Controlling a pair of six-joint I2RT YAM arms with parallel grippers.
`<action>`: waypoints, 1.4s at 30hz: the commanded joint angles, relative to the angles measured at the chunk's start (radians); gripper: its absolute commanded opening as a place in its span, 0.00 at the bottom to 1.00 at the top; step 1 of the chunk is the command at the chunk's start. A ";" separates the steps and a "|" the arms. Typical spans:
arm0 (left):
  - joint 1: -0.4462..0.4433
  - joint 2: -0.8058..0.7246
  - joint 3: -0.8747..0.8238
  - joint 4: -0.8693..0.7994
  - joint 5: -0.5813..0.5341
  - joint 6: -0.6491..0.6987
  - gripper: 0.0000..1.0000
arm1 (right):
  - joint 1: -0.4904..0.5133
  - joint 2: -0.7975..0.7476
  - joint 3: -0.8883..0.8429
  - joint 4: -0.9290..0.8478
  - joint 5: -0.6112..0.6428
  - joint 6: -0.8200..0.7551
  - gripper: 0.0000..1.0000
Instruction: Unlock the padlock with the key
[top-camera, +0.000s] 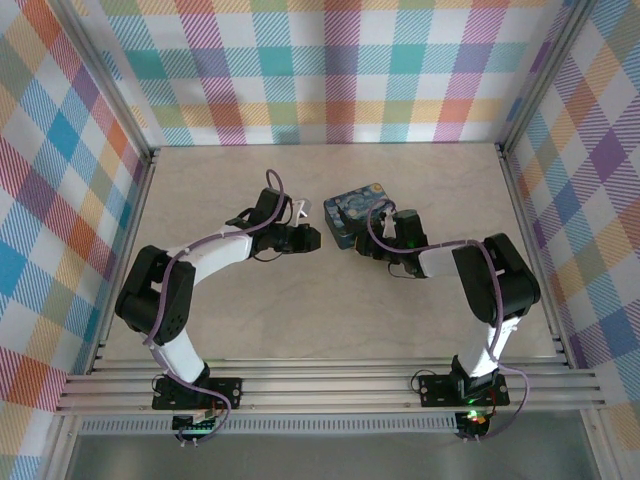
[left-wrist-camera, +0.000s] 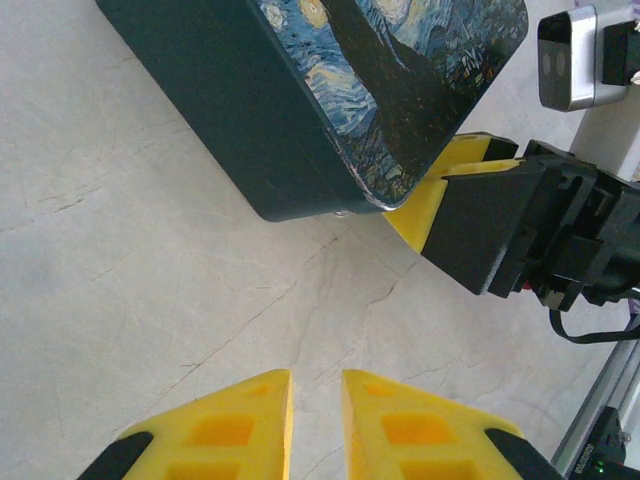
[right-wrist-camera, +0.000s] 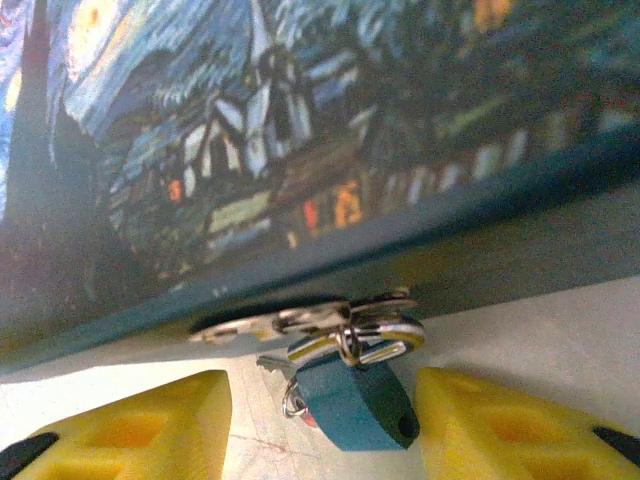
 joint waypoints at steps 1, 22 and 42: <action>0.010 -0.004 -0.021 0.027 0.008 -0.014 0.20 | 0.012 0.007 -0.001 -0.114 -0.032 -0.025 0.51; 0.010 -0.053 -0.144 0.157 -0.037 -0.108 0.20 | 0.016 -0.116 -0.015 -0.203 0.004 0.058 0.08; -0.001 0.027 -0.089 0.264 0.051 -0.124 0.20 | 0.009 -0.008 0.020 -0.060 -0.037 0.212 0.56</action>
